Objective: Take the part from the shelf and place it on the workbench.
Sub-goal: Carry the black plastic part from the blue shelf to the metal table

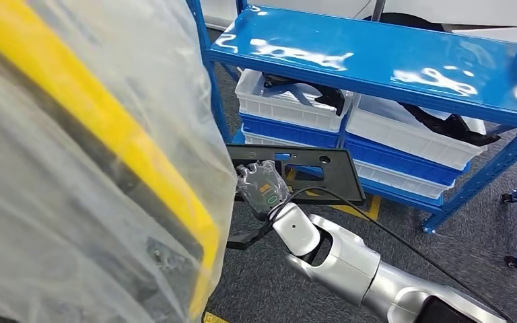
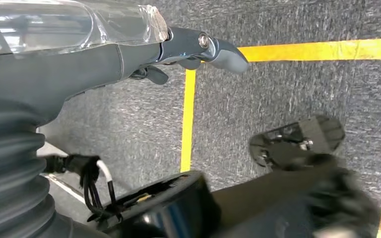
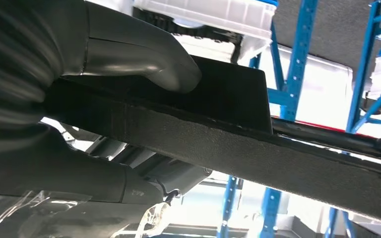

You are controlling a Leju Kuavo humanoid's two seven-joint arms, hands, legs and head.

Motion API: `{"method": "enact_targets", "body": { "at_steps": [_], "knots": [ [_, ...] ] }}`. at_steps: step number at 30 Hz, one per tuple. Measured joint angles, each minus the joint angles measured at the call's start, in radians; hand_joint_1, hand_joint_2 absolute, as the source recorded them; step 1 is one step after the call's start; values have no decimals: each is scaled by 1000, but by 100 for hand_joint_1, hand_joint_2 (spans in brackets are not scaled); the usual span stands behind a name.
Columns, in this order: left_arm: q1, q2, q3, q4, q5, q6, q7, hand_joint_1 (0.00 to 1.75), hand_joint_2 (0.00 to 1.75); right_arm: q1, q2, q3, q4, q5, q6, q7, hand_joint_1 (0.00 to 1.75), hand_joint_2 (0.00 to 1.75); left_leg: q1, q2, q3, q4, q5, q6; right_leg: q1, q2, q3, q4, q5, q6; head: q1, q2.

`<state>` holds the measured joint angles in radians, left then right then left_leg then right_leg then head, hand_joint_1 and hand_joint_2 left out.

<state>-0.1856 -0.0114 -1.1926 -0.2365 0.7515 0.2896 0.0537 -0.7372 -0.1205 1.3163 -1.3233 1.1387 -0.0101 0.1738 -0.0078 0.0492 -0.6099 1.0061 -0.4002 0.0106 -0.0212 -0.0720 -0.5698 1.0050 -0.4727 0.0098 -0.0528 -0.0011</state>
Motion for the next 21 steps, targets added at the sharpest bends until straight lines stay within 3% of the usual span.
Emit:
{"method": "enact_targets", "body": {
  "at_steps": [2,4,6,8,9,10,11,12,13,15,17,19,21],
  "knots": [
    [-5,3,0,0,-2,2,-2,0,175,0,-1,-1,0,-4,1,2,175,175,-14,19,15,-41,3,11,3,-18,3,-4,-2,7,0,0],
    [-5,5,0,0,-2,2,-3,0,175,0,-1,-2,0,-7,1,3,175,175,-12,-2,17,-52,8,18,3,-32,10,-9,-7,16,1,0],
    [-6,8,0,0,-1,3,-4,0,175,-2,-1,-5,-1,-5,-1,5,175,175,-5,-24,29,-70,16,27,3,-1,1,26,-34,22,2,0],
    [-10,9,0,0,1,3,-3,0,175,-3,-3,-7,-1,-3,-3,6,175,175,-3,-48,36,-78,20,34,3,49,-49,140,-93,22,3,0],
    [-11,9,0,0,3,2,-2,0,175,-2,-4,-7,-1,-2,-3,7,175,175,-3,-61,36,-77,19,37,3,62,-84,207,-120,21,3,0],
    [-9,9,0,0,4,0,-3,0,175,1,-7,-7,-1,-1,-3,7,175,175,-2,-75,37,-77,18,38,4,68,-110,254,-132,22,4,0],
    [-6,8,0,0,5,-4,-4,0,175,3,-9,-7,-1,0,-3,8,175,175,-2,-90,38,-76,18,38,3,71,-122,267,-124,24,4,0],
    [-2,6,0,0,5,-7,-4,0,175,3,-10,-7,-1,2,-2,8,175,175,0,-104,39,-74,17,36,2,73,-114,240,-96,26,4,0],
    [2,4,0,0,5,-8,-4,0,175,3,-11,-7,-1,2,-2,8,175,175,2,-119,40,-69,13,33,-2,81,-88,177,-54,29,4,0],
    [5,1,1,0,10,-10,-4,0,175,2,-13,-7,-2,2,2,8,175,175,6,-146,34,-51,3,21,-11,122,-33,53,1,35,4,0],
    [7,-1,1,0,15,-12,-8,0,175,3,-14,-7,-3,0,7,6,175,175,9,-168,21,-38,-2,10,-12,147,-14,10,5,31,4,0],
    [13,-3,2,0,14,-13,-13,0,175,4,-13,-7,-5,-6,7,5,175,175,12,-181,12,-37,0,3,-9,128,-15,8,6,20,5,0],
    [15,-6,2,0,15,-13,-14,0,175,3,-10,-8,-6,-15,4,4,175,175,11,-141,-8,-2,-17,-7,-12,106,-10,6,6,9,1,0]
  ]
}}
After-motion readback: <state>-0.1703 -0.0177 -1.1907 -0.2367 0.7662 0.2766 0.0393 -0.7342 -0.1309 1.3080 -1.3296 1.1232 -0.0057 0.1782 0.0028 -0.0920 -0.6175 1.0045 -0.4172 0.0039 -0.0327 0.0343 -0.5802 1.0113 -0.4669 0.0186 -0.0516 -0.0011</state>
